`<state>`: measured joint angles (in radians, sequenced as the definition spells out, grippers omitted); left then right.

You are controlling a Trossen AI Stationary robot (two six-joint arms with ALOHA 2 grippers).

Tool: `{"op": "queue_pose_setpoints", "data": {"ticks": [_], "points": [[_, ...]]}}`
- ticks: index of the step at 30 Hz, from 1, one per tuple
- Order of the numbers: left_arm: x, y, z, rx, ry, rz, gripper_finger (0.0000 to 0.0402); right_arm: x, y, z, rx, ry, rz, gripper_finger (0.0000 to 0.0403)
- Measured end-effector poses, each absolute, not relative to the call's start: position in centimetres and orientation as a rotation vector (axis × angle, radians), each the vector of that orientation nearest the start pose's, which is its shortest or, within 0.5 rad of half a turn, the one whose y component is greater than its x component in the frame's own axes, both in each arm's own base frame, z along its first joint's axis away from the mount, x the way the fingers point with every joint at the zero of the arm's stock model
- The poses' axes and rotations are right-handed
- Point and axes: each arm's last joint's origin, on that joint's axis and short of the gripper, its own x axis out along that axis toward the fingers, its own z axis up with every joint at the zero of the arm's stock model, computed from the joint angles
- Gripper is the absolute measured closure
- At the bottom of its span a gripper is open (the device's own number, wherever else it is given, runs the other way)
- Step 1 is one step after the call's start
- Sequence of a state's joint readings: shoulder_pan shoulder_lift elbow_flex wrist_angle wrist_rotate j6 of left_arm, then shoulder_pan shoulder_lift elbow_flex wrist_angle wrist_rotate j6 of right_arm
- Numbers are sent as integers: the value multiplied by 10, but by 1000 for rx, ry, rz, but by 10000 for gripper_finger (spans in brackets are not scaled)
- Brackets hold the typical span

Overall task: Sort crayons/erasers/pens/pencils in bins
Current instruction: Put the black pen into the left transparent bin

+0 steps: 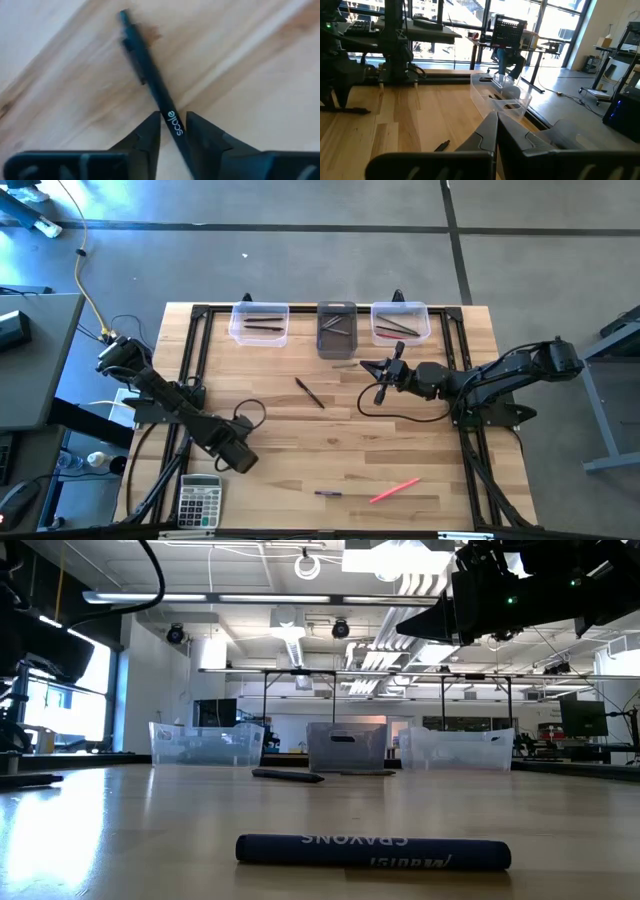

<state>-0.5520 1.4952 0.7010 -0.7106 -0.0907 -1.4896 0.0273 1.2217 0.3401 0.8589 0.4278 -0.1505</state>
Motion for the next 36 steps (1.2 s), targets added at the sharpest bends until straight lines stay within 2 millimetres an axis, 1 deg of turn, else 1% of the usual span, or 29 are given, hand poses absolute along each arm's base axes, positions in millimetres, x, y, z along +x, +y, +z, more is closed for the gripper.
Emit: {"op": "queue_pose_setpoints", "data": {"ticks": [5,9,12,17,20,25,29,36], "points": [[200,-112,139,-653,1323,532,362,226,-6,199,-153,52,-398,403],[204,-106,139,-645,1332,515,370,226,-6,198,-153,52,-398,403],[206,-102,139,-641,1349,497,358,226,-6,199,-153,52,-398,403],[207,-100,139,-602,1357,468,321,226,-6,198,-153,53,-398,403],[208,-101,135,-587,1369,475,302,226,-6,198,-153,53,-398,403],[209,-105,127,-511,1401,448,292,226,-6,198,-154,53,-398,403],[208,-104,128,-476,1397,450,310,226,-6,198,-154,53,-398,403],[205,-101,131,-427,1402,432,382,226,-6,198,-159,55,-398,403]]}}
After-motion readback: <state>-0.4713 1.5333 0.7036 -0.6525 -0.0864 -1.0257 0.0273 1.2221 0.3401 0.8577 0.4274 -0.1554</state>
